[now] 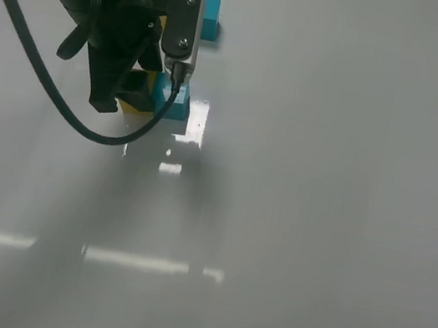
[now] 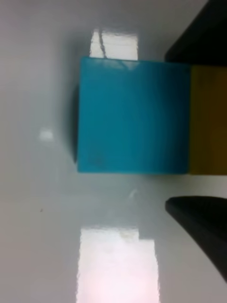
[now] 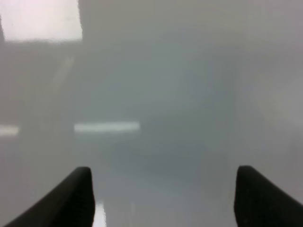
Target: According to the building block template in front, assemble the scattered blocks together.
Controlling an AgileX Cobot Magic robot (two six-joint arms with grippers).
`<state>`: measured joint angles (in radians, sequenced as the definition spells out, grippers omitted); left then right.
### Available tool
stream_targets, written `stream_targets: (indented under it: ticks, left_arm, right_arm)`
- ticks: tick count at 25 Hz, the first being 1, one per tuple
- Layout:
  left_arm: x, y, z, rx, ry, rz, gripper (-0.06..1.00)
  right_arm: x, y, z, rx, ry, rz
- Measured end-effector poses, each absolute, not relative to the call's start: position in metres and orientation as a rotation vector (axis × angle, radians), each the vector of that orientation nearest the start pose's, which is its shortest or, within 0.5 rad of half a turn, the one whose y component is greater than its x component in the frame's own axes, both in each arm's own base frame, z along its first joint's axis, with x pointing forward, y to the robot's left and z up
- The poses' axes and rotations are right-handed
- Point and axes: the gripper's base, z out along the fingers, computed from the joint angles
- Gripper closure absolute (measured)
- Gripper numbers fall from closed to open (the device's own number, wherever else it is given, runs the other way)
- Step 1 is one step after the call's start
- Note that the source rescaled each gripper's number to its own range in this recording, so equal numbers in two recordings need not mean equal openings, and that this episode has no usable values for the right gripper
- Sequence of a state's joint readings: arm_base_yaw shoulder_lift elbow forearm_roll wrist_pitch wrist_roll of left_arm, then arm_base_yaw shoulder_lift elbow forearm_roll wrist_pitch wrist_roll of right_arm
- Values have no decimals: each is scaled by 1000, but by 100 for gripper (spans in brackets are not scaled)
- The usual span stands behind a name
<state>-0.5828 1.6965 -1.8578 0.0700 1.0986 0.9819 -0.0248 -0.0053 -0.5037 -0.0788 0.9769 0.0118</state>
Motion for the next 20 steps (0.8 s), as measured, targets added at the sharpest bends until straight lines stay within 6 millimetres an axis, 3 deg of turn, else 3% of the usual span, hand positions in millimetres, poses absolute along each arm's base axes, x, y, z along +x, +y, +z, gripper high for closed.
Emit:
stream_targets:
  ticks: [5,12,15,20]
  left_arm:
    - [311,-203,413,1719,1724,250,29]
    - [273,-209,437,1684,1707,94,24]
    - [260,-200,454,1635,1695,124,20]
    - [238,-167,488,1447,1710,266,18]
  right_arm:
    - [-3,-6,285,36,1950,-101]
    - [-3,-6,285,36,1950,-101]
    - [-3,-6,285,36,1950,-101]
    - [-3,-6,285,36,1950,-101]
